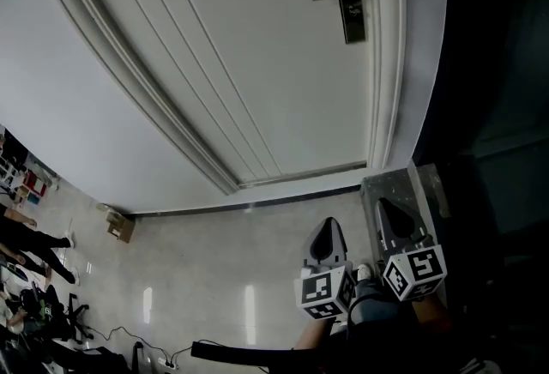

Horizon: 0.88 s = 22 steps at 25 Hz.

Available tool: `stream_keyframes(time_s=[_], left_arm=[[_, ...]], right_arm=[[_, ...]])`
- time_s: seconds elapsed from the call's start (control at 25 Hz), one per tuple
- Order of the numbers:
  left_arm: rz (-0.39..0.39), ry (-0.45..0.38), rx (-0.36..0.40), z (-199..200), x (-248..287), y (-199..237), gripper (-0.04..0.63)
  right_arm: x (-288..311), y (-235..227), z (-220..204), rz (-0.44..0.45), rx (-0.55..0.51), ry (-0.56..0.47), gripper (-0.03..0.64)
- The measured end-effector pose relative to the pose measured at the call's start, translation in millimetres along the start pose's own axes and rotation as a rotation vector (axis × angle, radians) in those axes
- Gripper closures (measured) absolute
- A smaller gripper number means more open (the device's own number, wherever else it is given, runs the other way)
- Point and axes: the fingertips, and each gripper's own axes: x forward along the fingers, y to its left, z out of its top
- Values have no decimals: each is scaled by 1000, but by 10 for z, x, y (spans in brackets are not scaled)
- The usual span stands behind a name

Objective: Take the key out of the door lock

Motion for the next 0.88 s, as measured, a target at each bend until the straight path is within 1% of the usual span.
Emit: stream_keyframes(time_s=[0.16,0.4,0.68,0.88], left_arm=[[20,-26,5,221,647,49,595],[17,-30,8,367,1501,6,595],[20,-36,-9,432,2049,19,595],[2,-27,-6,456,2394,126,595]], right_arm=[[594,-335,182,21,-20,-4,615],[1264,-857,364,32,-19,-18,615],[1694,-1197,373,25,-28,-13,614],[2005,-1343,372,7,-20,-27,614]])
